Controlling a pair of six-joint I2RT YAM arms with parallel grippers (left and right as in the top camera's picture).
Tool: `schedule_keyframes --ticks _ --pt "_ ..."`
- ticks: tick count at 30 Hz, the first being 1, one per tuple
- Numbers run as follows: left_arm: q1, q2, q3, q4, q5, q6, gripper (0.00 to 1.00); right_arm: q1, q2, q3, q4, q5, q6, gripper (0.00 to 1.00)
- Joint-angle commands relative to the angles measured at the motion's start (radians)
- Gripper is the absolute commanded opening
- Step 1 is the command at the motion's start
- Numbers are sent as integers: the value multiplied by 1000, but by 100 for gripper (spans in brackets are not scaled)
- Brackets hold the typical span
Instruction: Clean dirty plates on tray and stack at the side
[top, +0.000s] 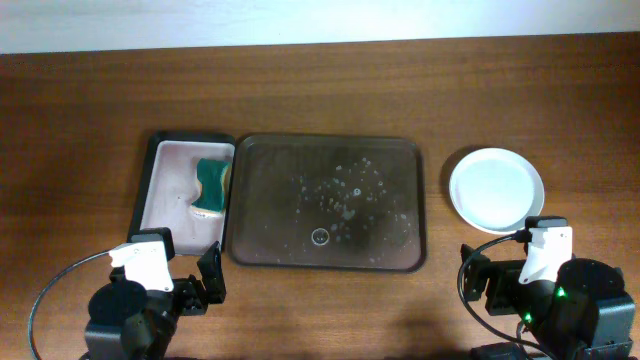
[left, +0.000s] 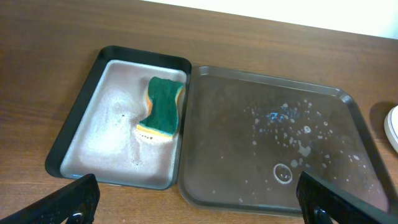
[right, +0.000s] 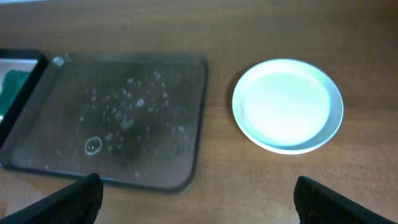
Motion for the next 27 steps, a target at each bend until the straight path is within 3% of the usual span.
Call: schedule_keyframes --ticks 1,5,16,24,27 --pt "2 -6 -10 2 -10 16 100 -3 -30 -10 -2 47 -8 99" --pt "2 -6 -10 2 -10 16 100 -3 -117 -76 124 65 -16 99" --pt "2 -6 -10 2 -11 16 100 -46 -494 -657 858 -49 -15 99" --pt "2 -6 -10 2 -11 16 100 -69 -504 -931 1266 -49 -15 99" --pt "2 -6 -10 2 -10 16 99 -77 -504 -969 1257 -53 -15 99"
